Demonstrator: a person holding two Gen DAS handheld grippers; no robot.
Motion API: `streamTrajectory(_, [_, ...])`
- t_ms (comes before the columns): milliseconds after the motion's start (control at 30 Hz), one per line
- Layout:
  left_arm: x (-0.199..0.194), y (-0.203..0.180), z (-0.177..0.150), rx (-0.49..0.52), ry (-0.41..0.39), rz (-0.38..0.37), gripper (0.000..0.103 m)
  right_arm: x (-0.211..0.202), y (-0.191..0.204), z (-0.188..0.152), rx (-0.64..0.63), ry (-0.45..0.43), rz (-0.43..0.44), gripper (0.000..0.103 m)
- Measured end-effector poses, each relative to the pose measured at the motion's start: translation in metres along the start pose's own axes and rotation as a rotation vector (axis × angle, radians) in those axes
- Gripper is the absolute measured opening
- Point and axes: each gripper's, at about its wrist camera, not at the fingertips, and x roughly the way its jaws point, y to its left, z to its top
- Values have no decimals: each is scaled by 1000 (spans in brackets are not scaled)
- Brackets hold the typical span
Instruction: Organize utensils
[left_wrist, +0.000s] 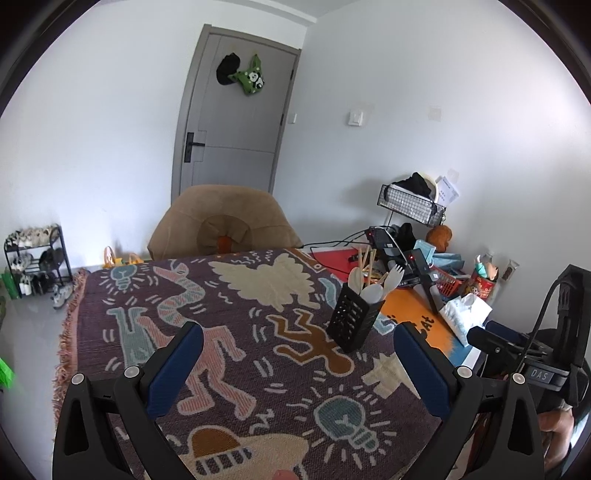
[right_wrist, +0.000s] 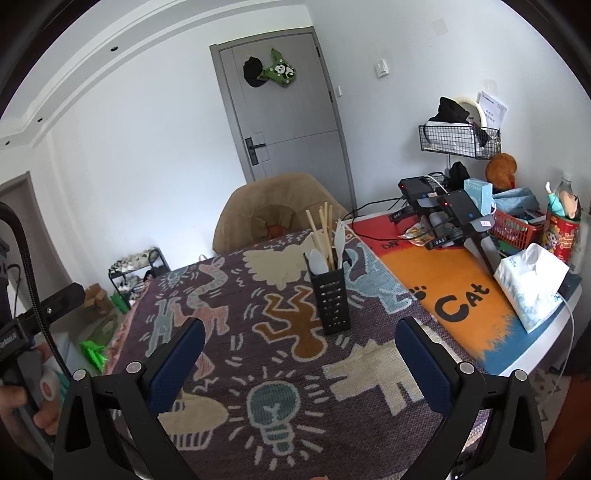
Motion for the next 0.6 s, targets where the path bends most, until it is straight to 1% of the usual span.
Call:
streamTrajectory(233, [-12, 1, -6, -1, -25, 44, 103, 3, 6, -4, -11, 5, 25, 103])
streamTrajectory(467, [-20, 6, -13, 20, -62, 126, 103, 2, 13, -8, -17, -10, 41, 103])
streamTrajectory(600, [-24, 8, -16, 21, -70, 141, 102, 4, 23, -12, -46, -17, 46, 103])
